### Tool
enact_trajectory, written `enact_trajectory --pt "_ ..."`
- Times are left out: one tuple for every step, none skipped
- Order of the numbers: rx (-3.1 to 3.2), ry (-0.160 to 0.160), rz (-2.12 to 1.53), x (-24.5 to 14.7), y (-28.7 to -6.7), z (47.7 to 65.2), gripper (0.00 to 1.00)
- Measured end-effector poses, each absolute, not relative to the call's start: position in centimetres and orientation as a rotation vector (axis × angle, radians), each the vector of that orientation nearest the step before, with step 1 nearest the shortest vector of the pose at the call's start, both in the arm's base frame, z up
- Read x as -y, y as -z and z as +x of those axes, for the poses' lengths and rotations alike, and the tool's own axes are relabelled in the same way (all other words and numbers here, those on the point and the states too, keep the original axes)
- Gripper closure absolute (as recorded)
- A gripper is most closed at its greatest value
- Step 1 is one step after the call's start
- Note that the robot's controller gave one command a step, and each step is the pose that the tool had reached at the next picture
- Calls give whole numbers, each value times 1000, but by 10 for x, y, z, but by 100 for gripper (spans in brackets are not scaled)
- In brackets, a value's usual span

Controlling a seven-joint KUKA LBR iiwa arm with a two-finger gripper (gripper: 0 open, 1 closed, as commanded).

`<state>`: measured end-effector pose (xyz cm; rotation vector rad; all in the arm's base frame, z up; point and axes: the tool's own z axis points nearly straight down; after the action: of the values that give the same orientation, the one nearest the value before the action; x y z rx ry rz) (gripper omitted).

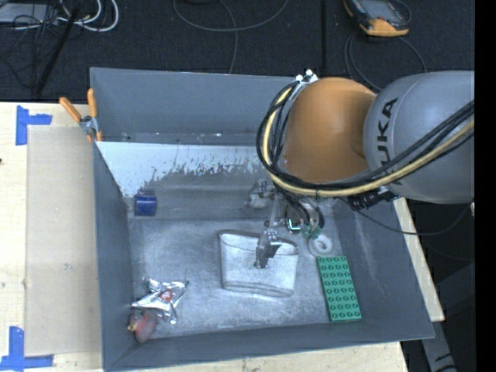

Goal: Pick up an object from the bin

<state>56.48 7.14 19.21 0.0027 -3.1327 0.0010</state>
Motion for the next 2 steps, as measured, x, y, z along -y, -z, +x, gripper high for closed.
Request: enact_trajectory --pt "3107 1 447 -104 -168 573 0" --pt "3041 8 849 -24 -74 536 0"
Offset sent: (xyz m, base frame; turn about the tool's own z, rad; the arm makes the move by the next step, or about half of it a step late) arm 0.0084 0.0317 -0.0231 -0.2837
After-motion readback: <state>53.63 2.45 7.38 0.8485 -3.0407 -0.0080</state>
